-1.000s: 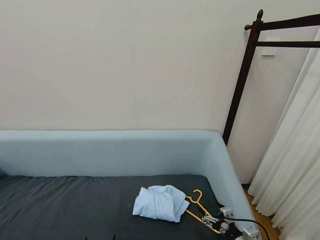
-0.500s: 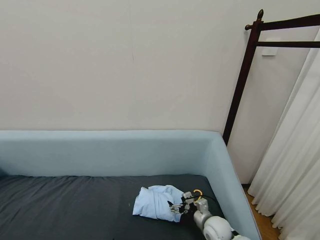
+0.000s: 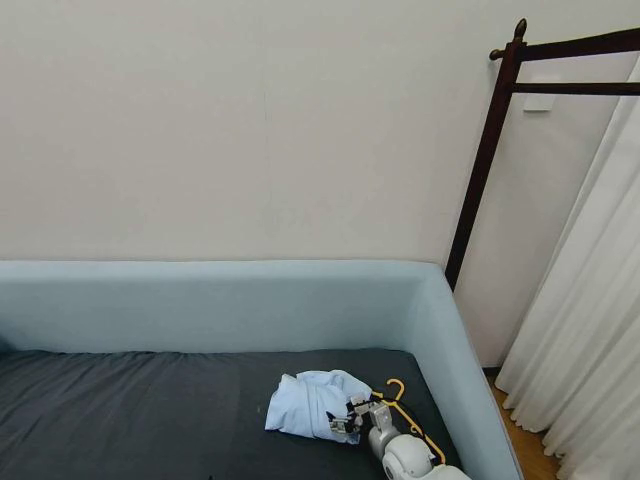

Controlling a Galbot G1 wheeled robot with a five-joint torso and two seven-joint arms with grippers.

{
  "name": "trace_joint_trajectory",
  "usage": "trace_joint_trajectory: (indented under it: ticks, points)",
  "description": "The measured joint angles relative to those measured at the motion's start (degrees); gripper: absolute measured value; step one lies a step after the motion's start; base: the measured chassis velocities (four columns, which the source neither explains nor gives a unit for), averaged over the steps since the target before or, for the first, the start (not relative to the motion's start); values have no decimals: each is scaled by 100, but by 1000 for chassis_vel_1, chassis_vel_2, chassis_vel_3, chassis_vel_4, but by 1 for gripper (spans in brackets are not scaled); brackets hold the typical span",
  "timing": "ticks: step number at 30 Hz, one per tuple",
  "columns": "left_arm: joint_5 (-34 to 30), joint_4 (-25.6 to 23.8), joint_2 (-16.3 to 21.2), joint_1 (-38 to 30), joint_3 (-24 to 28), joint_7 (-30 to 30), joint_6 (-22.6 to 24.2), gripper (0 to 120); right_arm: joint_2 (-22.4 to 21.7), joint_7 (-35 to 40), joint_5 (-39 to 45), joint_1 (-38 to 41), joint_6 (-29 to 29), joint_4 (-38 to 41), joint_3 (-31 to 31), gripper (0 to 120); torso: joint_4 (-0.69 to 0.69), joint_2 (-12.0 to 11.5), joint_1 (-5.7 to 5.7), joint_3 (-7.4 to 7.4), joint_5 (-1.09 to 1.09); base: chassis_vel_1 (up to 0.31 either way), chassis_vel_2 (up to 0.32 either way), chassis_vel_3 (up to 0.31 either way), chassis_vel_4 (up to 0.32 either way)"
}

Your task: Pick up the clothes from the sofa and hang them on the clothes hanger.

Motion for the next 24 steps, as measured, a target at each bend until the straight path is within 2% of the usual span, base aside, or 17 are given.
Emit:
trace_joint_trajectory:
  ticks: [4,6,10,11,14,15,20,24]
  points:
    - [-33,49,41,-46,16,19,-75,100,35,10,-117,-68,179,107,101,64,1,0,0,0,0,0,0,0,0]
    - [-46,50,53,-55,13,20,-82,100,31,10,-158,-68,210,117,101,61,1,0,0,-1,-1,0,0,0,0]
    - [-88,48,101,-69,-1,25,-84,100,23,51,-387,-90,335,121,52,41,1,0,0,0,0,0,0,0,0]
    - [-88,48,101,-69,-1,25,-84,100,23,51,-387,-90,335,121,52,41,1,0,0,0,0,0,0,0,0]
    - [-94,72,100,-84,-1,23,-84,100,33,60,-413,-116,340,135,19,27,1,0,0,0,0,0,0,0,0]
    - [-94,72,100,-84,-1,23,-84,100,33,60,-413,-116,340,135,19,27,1,0,0,0,0,0,0,0,0]
    - [-99,89,102,-94,5,23,-84,100,41,90,-439,-124,367,156,16,5,1,0,0,0,0,0,0,0,0]
    - [-99,94,94,-113,8,22,-84,100,34,108,-369,-170,371,296,138,0,1,0,-1,0,0,0,0,0,0]
